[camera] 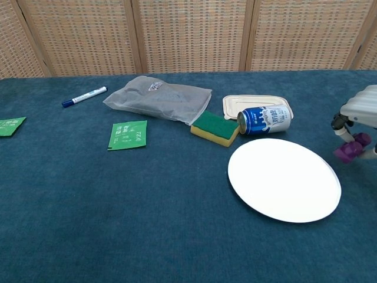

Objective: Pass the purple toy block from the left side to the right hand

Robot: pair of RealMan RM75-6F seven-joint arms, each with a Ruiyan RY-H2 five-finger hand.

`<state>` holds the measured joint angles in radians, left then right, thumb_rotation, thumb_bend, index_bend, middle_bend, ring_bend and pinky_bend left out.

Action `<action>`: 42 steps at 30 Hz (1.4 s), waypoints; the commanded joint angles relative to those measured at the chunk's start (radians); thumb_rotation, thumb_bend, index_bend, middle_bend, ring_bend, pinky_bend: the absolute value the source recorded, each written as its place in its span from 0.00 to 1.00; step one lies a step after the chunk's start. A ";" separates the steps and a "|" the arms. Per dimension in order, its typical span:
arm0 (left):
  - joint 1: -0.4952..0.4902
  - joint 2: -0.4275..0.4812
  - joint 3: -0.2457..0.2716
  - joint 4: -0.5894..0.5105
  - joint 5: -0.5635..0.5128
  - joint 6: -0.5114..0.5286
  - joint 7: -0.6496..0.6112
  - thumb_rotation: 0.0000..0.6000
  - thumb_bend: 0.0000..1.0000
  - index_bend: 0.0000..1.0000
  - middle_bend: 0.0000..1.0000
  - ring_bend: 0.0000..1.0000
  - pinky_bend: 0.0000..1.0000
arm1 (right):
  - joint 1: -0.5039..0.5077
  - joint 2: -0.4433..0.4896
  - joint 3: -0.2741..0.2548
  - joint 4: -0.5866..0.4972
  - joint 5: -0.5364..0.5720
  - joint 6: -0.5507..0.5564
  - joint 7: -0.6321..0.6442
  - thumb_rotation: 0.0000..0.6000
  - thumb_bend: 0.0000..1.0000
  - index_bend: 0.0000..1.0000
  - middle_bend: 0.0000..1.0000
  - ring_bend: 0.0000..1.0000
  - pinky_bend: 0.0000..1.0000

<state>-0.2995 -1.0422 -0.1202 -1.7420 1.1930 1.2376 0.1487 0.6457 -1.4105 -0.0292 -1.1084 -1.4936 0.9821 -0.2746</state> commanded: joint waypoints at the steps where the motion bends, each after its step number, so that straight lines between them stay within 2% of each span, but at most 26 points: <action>1: 0.000 0.000 0.000 0.000 -0.001 -0.001 -0.001 1.00 0.05 0.00 0.00 0.00 0.00 | 0.002 -0.007 0.004 -0.006 0.009 -0.016 -0.017 1.00 0.33 0.75 0.48 0.39 0.45; 18: 0.002 0.000 0.001 -0.001 0.002 -0.001 0.001 1.00 0.05 0.00 0.00 0.00 0.00 | 0.007 0.025 0.012 -0.057 0.059 -0.101 -0.098 1.00 0.32 0.74 0.47 0.38 0.45; 21: 0.002 0.000 0.002 -0.001 0.002 -0.002 0.002 1.00 0.05 0.00 0.00 0.00 0.00 | 0.008 0.025 0.014 -0.060 0.061 -0.105 -0.103 1.00 0.24 0.64 0.40 0.34 0.44; 22: 0.002 0.000 0.002 -0.001 0.002 -0.002 0.003 1.00 0.04 0.00 0.00 0.00 0.00 | 0.008 0.026 0.014 -0.061 0.061 -0.107 -0.103 1.00 0.16 0.56 0.36 0.31 0.42; 24: 0.001 0.001 0.002 -0.001 0.001 -0.004 0.002 1.00 0.05 0.00 0.00 0.00 0.00 | 0.010 0.028 0.015 -0.066 0.067 -0.118 -0.098 1.00 0.04 0.41 0.29 0.24 0.35; 26: 0.003 0.003 0.000 -0.002 0.000 -0.002 -0.004 1.00 0.05 0.00 0.00 0.00 0.00 | 0.012 0.035 0.017 -0.076 0.083 -0.140 -0.095 1.00 0.00 0.31 0.19 0.14 0.26; 29: 0.004 0.006 -0.001 -0.002 -0.001 -0.003 -0.010 1.00 0.05 0.00 0.00 0.00 0.00 | 0.012 0.043 0.020 -0.089 0.092 -0.145 -0.108 1.00 0.00 0.26 0.13 0.07 0.18; 34: 0.005 0.008 -0.001 -0.002 0.002 -0.005 -0.016 1.00 0.04 0.00 0.00 0.00 0.00 | 0.003 0.072 0.026 -0.136 0.084 -0.107 -0.126 1.00 0.00 0.26 0.11 0.04 0.12; 39: 0.008 0.010 0.000 -0.003 0.008 0.000 -0.023 1.00 0.05 0.00 0.00 0.00 0.00 | -0.026 0.142 0.037 -0.244 0.046 -0.007 -0.115 1.00 0.00 0.23 0.09 0.02 0.07; 42: 0.012 0.012 0.002 -0.004 0.016 0.007 -0.027 1.00 0.04 0.00 0.00 0.00 0.00 | -0.064 0.203 0.045 -0.338 0.025 0.086 -0.121 1.00 0.00 0.18 0.04 0.00 0.01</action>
<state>-0.2880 -1.0309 -0.1189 -1.7461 1.2078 1.2437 0.1227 0.6143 -1.2576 0.0072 -1.3785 -1.4460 0.9997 -0.3936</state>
